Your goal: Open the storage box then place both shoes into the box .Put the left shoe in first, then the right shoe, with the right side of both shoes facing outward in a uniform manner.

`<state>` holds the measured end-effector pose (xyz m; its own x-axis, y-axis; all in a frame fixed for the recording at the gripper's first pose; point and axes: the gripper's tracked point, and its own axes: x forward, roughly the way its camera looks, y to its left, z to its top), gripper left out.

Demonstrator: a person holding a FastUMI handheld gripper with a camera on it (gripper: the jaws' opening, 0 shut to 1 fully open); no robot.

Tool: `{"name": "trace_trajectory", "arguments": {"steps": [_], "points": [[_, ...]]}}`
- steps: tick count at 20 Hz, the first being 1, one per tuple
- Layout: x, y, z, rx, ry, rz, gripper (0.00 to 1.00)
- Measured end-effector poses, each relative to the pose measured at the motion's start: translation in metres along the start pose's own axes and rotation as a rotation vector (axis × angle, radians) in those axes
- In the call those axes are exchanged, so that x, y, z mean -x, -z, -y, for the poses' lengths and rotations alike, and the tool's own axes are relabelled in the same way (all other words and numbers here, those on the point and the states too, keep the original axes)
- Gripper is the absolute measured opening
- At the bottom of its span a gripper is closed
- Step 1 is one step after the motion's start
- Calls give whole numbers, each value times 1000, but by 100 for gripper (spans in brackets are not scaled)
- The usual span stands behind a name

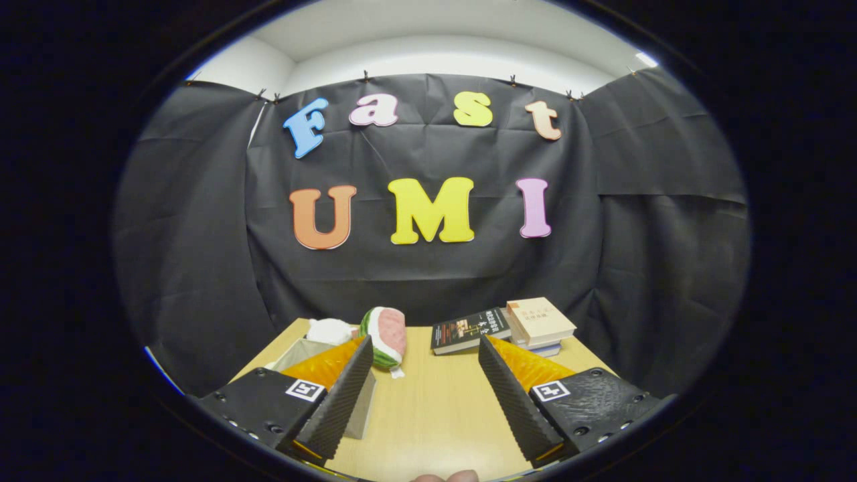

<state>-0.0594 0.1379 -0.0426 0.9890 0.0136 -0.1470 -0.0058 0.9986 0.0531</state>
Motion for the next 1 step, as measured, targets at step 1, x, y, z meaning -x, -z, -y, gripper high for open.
{"name": "trace_trajectory", "arguments": {"steps": [1], "points": [[0,-1,-1,-1,0,3,96]]}}
